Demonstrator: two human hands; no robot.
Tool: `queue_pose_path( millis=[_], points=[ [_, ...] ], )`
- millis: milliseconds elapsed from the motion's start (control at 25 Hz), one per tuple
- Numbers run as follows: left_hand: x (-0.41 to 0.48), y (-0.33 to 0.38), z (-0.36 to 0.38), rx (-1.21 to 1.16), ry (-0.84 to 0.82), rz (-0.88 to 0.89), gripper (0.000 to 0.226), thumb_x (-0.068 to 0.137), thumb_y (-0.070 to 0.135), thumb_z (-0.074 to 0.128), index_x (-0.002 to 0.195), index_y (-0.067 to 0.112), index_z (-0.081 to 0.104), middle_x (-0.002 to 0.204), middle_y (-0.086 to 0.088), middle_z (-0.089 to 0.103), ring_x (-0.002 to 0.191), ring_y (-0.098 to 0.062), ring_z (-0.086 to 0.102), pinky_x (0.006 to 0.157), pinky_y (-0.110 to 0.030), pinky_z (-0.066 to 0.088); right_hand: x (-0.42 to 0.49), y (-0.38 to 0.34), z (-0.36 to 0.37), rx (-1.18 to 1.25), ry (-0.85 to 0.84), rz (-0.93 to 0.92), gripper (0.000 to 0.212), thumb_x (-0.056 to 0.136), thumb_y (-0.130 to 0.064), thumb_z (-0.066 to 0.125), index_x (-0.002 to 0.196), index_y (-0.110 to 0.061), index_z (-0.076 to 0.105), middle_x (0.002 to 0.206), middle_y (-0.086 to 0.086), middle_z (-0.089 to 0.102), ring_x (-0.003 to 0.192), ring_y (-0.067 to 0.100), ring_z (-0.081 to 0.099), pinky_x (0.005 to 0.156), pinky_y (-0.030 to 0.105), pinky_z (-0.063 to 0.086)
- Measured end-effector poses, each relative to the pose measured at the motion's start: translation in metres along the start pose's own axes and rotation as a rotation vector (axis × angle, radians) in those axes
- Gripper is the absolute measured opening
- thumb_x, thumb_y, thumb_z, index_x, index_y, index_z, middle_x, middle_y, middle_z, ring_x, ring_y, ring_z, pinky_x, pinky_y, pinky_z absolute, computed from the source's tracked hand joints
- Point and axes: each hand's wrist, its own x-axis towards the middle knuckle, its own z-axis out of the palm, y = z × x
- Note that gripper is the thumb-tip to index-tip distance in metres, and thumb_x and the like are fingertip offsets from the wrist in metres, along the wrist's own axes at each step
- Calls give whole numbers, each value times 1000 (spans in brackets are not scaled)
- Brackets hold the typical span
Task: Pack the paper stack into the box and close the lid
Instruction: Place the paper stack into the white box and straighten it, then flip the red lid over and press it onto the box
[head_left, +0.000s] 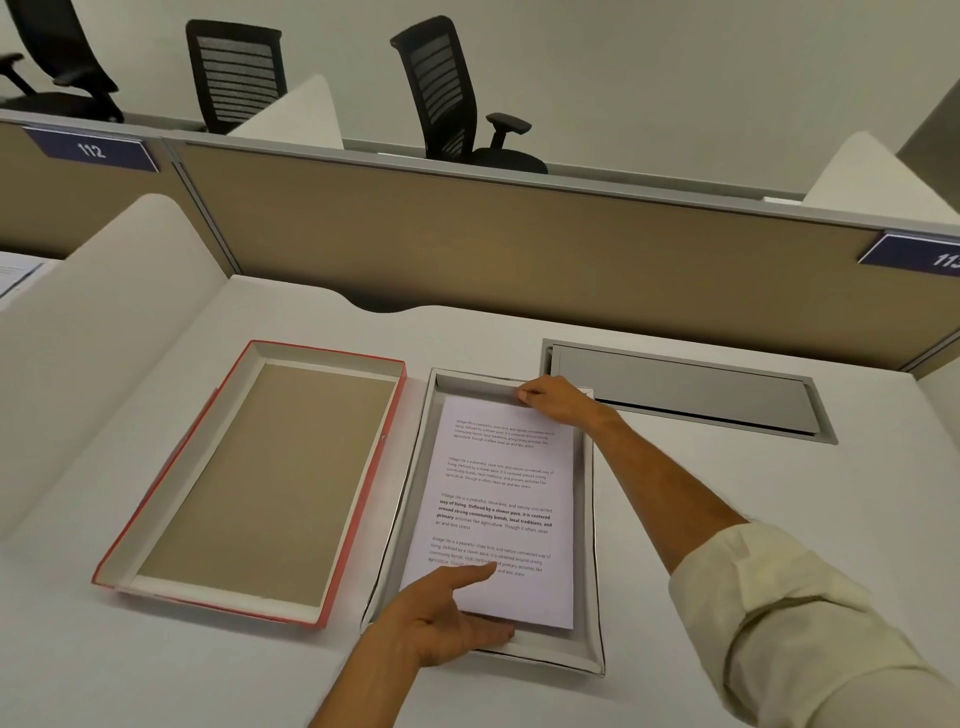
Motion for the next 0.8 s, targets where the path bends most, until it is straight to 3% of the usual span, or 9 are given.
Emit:
queue_pose_path(
  millis=[160,280,360,560,680,800],
  points=[
    [-17,10,-4,92,-64,13,50,77,-6,74,123,7,57,128,-35,57,116,-55,55,105,-61,41,-10,-8,-8,40,72,-58,41,103,-24,43,121,8,60,125,28,62,118,40,57,106,46,43],
    [-38,36,-14,249,-20,156,48,73,4,76,115,-11,59,121,-34,61,112,-45,62,98,-52,52,-24,-25,-5,183,166,-119,39,102,-27,45,132,-7,60,136,11,60,128,24,54,108,29,38],
    [-55,63,-27,309,29,369,44,76,7,72,115,-12,60,115,-28,68,110,-36,67,96,-44,55,-32,-38,10,284,231,-142,38,102,-25,47,134,-9,58,138,8,60,128,21,54,105,25,38],
    [-83,133,-84,537,379,980,44,82,8,73,123,10,57,117,-6,72,110,-21,67,101,-41,48,-53,-78,86,647,272,-87,42,96,-11,57,138,-10,52,138,6,58,127,19,55,107,29,43],
    [-86,165,-127,589,572,1141,39,84,0,69,119,11,58,122,-11,68,112,-26,65,97,-37,48,-65,-101,134,780,231,-59,52,92,-7,62,141,-14,47,141,3,54,129,16,52,106,26,44],
    [-90,187,-167,769,813,1188,42,82,0,71,119,14,58,125,-11,65,116,-30,62,98,-38,48,-71,-124,175,839,172,-20,65,87,-9,70,145,-12,41,146,5,49,134,20,49,109,25,40]
  ],
)
